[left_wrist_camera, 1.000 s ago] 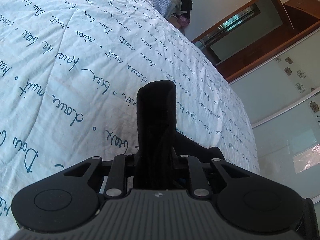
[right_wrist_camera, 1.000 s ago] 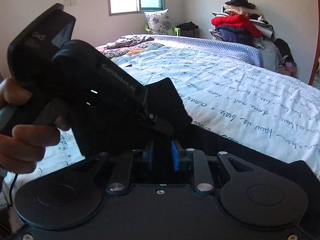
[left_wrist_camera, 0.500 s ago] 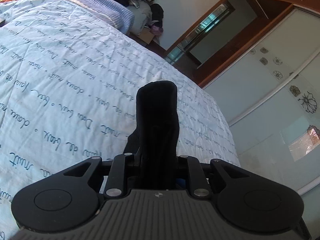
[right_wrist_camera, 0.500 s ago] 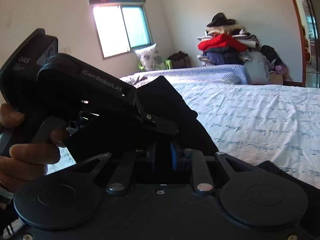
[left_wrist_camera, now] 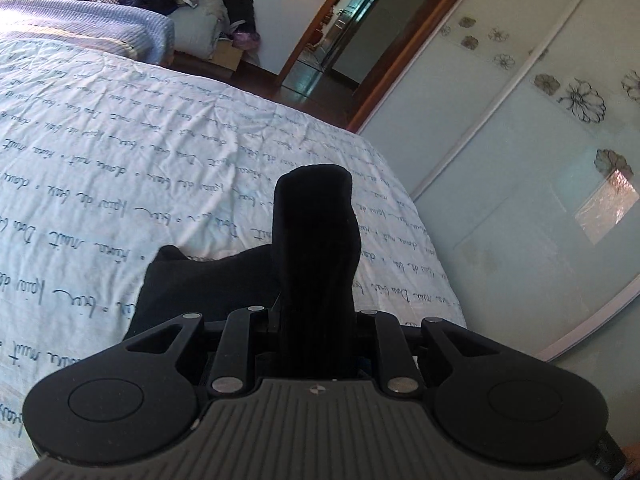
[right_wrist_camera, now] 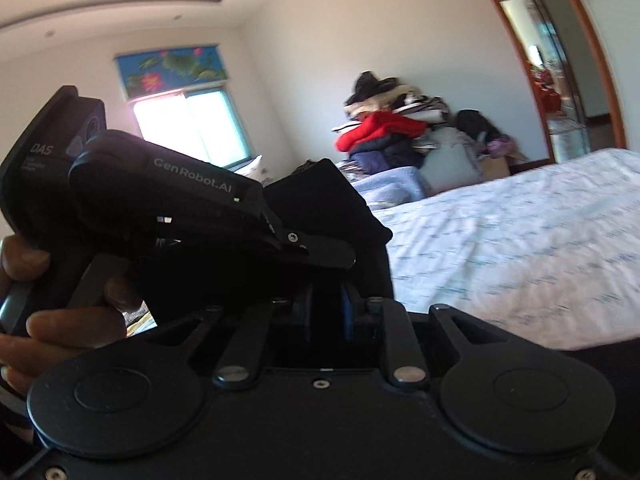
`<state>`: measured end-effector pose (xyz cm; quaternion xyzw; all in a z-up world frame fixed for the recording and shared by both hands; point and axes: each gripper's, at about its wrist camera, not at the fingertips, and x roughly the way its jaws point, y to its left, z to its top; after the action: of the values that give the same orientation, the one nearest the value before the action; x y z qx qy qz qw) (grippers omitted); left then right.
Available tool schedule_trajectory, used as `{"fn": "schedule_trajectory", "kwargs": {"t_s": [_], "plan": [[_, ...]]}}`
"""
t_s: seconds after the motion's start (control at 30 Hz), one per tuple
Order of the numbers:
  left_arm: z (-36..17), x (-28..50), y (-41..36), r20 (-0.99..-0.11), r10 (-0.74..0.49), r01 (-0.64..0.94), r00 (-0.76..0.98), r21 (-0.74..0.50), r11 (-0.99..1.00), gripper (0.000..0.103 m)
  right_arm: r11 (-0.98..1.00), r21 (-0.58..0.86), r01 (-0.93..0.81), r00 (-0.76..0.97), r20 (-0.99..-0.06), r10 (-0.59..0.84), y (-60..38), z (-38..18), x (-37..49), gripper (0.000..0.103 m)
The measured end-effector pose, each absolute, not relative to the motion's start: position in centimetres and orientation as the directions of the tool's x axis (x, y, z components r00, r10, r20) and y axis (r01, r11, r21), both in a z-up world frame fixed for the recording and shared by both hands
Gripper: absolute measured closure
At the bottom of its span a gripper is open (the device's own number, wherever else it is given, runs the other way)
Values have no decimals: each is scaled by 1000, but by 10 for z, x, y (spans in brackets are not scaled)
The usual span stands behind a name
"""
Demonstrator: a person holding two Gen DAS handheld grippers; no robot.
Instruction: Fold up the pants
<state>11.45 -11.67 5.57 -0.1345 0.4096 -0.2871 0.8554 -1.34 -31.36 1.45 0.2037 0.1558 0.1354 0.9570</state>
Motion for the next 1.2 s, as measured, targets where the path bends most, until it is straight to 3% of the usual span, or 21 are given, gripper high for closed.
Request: {"fn": "schedule_trajectory", "kwargs": {"t_s": [0.4, 0.73, 0.93, 1.2], "plan": [[-5, 93, -247, -710, -548, 479, 442, -330, 814, 78, 868, 496, -15, 912, -349, 215, -396, -26, -36, 90], [-42, 95, -292, -759, -480, 460, 439, -269, 846, 76, 843, 533, 68, 886, -421, 195, -426, -56, -30, 90], [-53, 102, -303, -767, -505, 444, 396, -321, 837, 51, 838, 530, 126, 881, -448, 151, -440, -65, -35, 90], [-21, 101, -275, -647, -618, 462, 447, -425, 778, 38, 881, 305, 360, 833, -531, -156, -468, -58, -81, 90]]}}
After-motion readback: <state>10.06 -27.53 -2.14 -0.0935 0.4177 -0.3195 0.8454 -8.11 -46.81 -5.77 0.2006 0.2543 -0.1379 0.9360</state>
